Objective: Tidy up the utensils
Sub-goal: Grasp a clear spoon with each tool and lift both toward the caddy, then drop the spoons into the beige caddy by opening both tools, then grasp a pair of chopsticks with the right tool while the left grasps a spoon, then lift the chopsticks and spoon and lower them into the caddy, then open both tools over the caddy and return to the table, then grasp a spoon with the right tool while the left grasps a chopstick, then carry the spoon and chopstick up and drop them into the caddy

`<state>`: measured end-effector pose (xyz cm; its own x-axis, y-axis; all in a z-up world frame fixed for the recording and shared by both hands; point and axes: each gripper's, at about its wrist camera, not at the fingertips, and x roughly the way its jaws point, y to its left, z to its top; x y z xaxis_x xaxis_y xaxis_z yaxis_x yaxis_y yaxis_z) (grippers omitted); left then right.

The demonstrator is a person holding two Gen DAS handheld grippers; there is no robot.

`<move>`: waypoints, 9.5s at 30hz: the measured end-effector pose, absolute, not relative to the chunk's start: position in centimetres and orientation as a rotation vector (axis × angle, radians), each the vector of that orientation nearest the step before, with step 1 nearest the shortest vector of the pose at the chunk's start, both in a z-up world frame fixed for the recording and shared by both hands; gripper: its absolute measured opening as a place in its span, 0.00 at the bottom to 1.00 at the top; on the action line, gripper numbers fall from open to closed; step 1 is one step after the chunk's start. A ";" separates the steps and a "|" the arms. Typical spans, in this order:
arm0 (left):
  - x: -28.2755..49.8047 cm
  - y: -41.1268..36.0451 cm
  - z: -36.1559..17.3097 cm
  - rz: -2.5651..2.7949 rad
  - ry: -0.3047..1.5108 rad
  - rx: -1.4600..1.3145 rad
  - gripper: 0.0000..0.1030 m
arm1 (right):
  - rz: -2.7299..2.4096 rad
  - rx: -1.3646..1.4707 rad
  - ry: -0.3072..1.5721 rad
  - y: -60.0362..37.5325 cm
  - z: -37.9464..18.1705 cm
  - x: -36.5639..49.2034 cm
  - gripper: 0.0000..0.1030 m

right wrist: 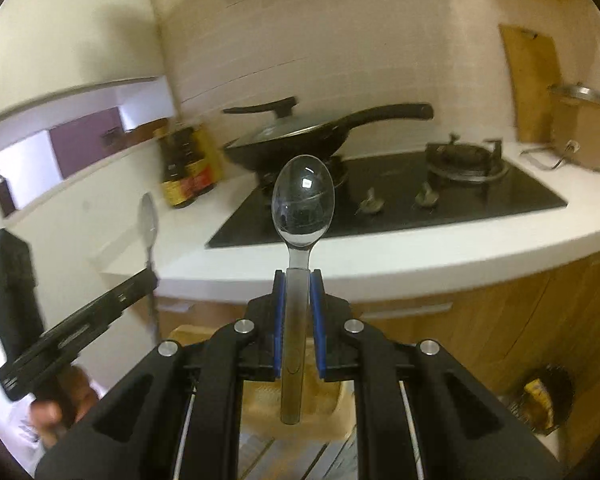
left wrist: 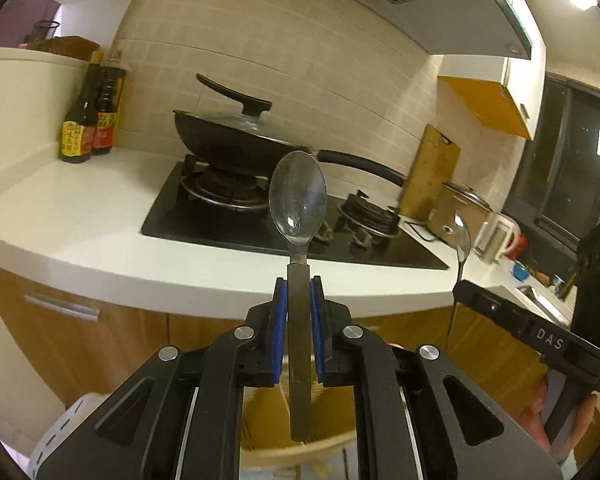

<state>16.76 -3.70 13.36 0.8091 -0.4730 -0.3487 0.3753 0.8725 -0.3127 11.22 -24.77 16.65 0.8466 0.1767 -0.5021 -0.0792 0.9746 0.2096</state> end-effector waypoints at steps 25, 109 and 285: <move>12.7 -0.5 8.4 -0.448 0.486 -0.262 0.41 | 0.143 0.149 0.603 -24.0 11.5 6.7 0.40; 6.6 -1.8 14.9 -0.484 0.468 -0.188 0.10 | 0.238 0.043 0.656 -22.2 15.8 -0.3 0.09; 9.4 -0.5 9.3 -0.503 0.314 -0.225 0.54 | 0.109 0.068 0.556 -23.6 10.3 3.0 0.32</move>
<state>9.37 -0.52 9.30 0.8299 -0.5041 -0.2390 0.4358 0.8532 -0.2865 3.02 -23.64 10.32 0.8440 0.1218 -0.5223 -0.0851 0.9919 0.0938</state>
